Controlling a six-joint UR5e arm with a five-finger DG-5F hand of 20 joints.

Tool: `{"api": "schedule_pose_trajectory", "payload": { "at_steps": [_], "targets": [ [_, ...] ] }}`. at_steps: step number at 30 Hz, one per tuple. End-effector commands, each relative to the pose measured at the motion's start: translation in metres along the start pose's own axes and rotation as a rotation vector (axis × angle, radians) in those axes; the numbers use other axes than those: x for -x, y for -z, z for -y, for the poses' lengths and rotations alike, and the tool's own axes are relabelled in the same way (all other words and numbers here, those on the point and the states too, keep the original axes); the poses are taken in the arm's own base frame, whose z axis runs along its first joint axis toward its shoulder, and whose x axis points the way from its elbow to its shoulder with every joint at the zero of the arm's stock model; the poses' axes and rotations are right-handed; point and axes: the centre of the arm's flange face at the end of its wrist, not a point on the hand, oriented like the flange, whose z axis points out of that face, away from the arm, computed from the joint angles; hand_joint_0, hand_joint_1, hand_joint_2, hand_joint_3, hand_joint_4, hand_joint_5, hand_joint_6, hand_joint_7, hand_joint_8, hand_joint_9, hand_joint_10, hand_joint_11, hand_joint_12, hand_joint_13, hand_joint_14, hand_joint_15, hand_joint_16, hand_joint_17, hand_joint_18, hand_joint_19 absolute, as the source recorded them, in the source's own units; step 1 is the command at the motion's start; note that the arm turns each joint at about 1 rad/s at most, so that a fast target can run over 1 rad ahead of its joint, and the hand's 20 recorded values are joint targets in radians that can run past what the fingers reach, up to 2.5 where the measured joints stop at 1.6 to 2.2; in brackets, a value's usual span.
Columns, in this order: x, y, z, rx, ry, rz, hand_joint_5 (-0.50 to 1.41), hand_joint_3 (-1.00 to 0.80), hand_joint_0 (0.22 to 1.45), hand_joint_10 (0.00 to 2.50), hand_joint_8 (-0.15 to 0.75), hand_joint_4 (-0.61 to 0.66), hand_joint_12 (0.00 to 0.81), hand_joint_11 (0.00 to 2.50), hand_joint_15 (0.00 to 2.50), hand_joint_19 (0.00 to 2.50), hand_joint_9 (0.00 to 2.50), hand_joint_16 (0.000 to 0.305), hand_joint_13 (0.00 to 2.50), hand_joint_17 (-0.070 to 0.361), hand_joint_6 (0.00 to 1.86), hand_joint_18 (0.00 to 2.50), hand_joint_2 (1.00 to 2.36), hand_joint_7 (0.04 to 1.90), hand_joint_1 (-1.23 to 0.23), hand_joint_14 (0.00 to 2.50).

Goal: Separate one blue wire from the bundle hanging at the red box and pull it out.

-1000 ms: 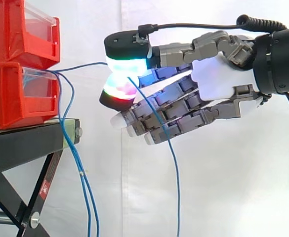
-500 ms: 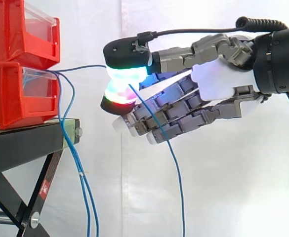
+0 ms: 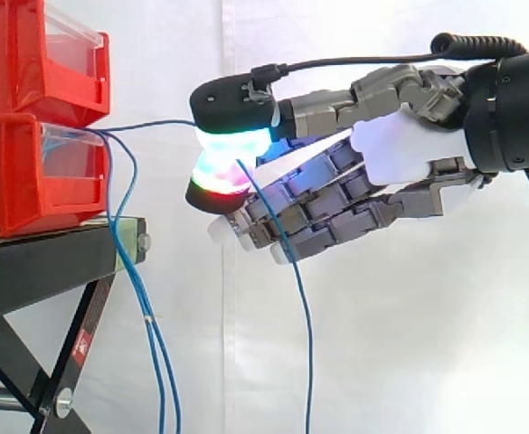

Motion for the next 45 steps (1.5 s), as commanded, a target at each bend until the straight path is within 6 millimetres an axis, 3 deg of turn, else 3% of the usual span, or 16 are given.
{"api": "schedule_pose_trajectory", "payload": {
  "at_steps": [1,45],
  "targets": [
    [0.0004,-0.0002,0.0001,0.0,0.0,0.001,-0.14,-0.2,0.64,0.02,0.269,0.1,0.378,0.48,0.09,0.1,0.56,0.061,0.05,0.138,0.71,0.09,1.02,1.24,-0.91,0.0],
    [-0.0004,0.0002,0.0,0.0,0.001,-0.002,-0.15,-0.2,0.65,0.02,0.265,0.09,0.376,0.47,0.1,0.13,0.58,0.06,0.09,0.135,0.73,0.14,1.02,1.19,-0.88,0.0]
  ]
}}
